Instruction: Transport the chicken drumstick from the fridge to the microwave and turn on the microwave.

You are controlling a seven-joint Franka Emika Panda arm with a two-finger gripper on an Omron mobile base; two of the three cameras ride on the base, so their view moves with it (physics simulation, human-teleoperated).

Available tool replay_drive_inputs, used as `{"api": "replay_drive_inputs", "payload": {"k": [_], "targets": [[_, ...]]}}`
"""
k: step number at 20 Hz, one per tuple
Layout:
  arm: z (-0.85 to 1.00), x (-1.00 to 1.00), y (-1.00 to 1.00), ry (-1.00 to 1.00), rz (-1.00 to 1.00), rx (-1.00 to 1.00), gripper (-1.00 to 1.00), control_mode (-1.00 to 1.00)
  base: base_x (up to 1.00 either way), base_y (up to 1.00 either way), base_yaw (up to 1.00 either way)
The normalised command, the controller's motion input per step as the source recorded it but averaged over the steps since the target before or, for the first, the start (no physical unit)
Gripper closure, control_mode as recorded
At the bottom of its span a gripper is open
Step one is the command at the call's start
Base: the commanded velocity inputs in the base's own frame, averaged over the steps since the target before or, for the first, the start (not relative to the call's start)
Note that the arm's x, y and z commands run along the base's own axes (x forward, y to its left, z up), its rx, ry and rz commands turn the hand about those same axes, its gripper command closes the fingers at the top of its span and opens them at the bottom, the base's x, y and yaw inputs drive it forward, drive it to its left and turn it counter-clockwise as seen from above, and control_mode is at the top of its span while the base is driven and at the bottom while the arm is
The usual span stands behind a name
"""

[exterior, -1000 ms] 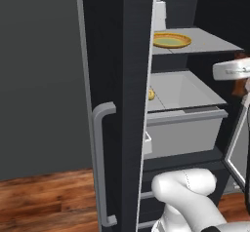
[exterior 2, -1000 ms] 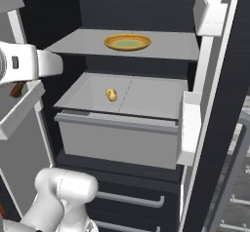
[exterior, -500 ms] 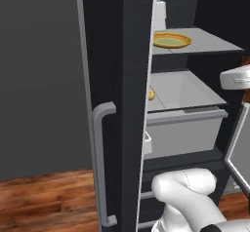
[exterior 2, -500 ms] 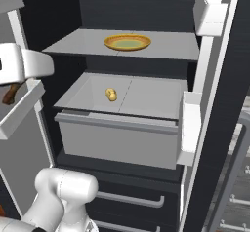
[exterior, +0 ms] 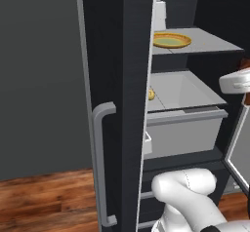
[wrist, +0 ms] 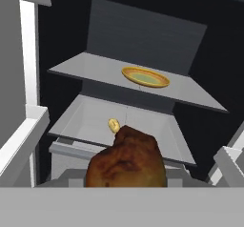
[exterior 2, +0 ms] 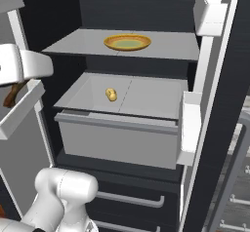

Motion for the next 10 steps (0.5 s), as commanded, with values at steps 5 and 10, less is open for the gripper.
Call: {"api": "replay_drive_inputs", "payload": {"k": [5,10], "targets": [[-0.01,0.00,0.00,0.00,0.00,0.00,1.00,-1.00,0.00,0.00,0.00],[0.00,0.00,0.00,0.00,0.00,0.00,1.00,-1.00,0.00,0.00,0.00]]}}
